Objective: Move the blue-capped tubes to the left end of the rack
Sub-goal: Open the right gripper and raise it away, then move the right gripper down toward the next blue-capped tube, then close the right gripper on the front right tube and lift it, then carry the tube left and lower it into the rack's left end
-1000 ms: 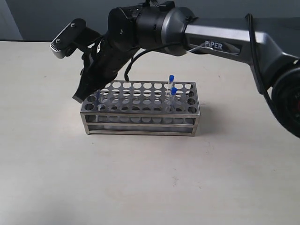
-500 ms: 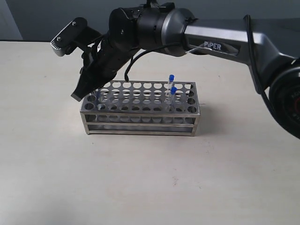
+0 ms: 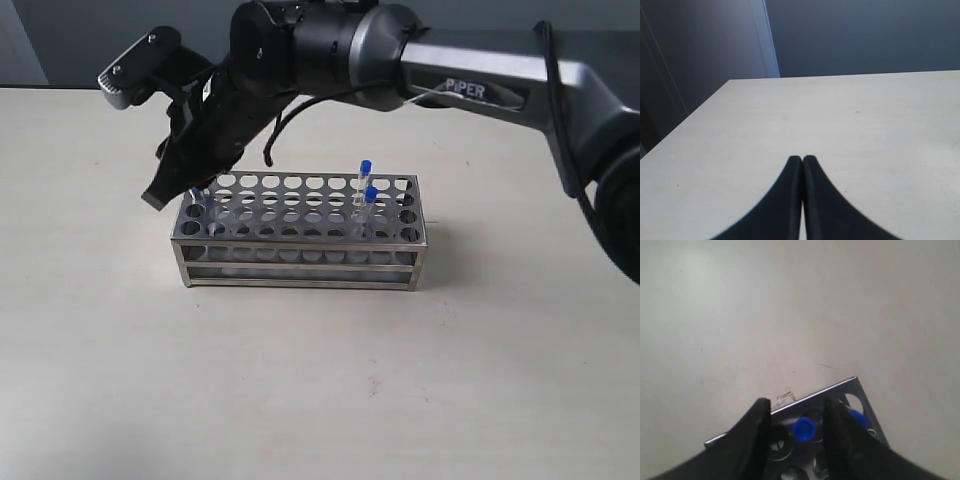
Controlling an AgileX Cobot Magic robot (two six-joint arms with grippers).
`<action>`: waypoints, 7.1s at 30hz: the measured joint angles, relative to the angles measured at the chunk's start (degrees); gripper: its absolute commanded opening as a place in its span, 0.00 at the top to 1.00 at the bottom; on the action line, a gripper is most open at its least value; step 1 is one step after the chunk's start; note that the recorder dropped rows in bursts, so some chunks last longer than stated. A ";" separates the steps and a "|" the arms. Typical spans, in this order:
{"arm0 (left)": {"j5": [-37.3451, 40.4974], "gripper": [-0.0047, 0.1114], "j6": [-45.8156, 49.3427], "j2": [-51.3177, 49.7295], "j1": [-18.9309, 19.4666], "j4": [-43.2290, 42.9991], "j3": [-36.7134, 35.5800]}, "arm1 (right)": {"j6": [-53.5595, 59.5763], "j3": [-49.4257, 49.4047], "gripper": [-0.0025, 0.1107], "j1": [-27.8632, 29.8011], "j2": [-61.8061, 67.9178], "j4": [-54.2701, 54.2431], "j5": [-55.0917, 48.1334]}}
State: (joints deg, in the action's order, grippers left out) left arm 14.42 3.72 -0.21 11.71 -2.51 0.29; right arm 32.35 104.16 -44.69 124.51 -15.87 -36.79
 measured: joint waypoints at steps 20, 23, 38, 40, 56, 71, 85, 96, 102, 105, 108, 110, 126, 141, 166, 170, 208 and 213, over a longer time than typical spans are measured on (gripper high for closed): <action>0.00 0.96 0.00 0.00 0.00 0.00 0.00 | -19.59 0.00 0.67 0.57 -10.09 21.73 -9.40; 0.00 0.96 0.00 0.00 0.00 0.00 0.00 | -23.72 0.00 0.67 2.96 -12.00 25.16 -16.80; 0.00 0.96 0.00 0.00 0.00 0.00 0.00 | -26.29 0.00 0.67 15.29 -11.05 17.20 -31.34; 0.00 0.96 0.00 0.00 0.00 0.00 0.00 | -25.47 0.00 0.67 15.42 -10.78 14.60 -31.48; 0.00 0.96 0.00 0.00 0.00 0.00 0.00 | -23.57 -2.06 0.67 15.42 -10.78 6.30 -32.90; 0.00 0.96 0.00 0.00 0.00 0.00 0.00 | -23.57 -8.26 0.67 15.42 -10.88 7.83 -33.23; 0.00 0.96 0.00 0.00 0.00 0.00 0.00 | -23.57 -8.35 0.67 15.42 -8.67 8.34 -27.28; 0.00 0.96 0.00 0.00 0.00 0.00 0.00 | -24.26 -8.35 0.94 15.42 -8.11 8.81 -26.53; 0.00 0.96 0.00 0.00 0.00 0.00 0.00 | -24.57 -8.24 0.98 15.42 -7.90 8.81 -26.48; 0.00 0.96 0.00 0.00 0.00 0.00 0.00 | -24.57 -8.24 0.98 15.42 -7.79 8.81 -26.48; 0.00 0.96 0.00 0.00 0.00 0.00 0.00 | -24.57 -8.24 0.98 15.42 -7.79 8.81 -26.48; 0.00 0.96 0.00 0.00 0.00 0.00 0.00 | -24.57 -8.24 0.98 15.42 -7.79 8.81 -26.60; 0.00 0.96 0.00 0.00 0.00 0.00 0.00 | -24.57 -8.24 0.98 15.42 -10.54 10.29 -27.17; 0.00 0.96 0.00 0.00 0.00 0.00 0.00 | -24.57 -8.34 0.98 15.42 -18.35 12.19 -27.17; 0.00 0.96 0.00 0.00 0.00 0.00 0.00 | -7.29 -8.34 0.98 3.85 -19.92 4.05 -17.48; 0.00 0.96 0.00 0.00 0.00 0.00 0.00 | -4.04 -8.34 0.98 1.80 -19.35 4.69 -15.96; 0.00 0.96 0.00 0.00 0.00 0.00 0.00 | 0.18 8.48 0.98 -1.13 -4.73 5.18 -23.36; 0.00 0.96 0.00 0.00 0.00 0.00 0.00 | 0.18 8.48 0.98 -1.13 -3.68 4.96 -23.17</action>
State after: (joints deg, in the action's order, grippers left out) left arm 14.42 3.72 -0.21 11.71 -2.51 0.29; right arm 32.54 112.64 -45.81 120.83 -10.91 -59.96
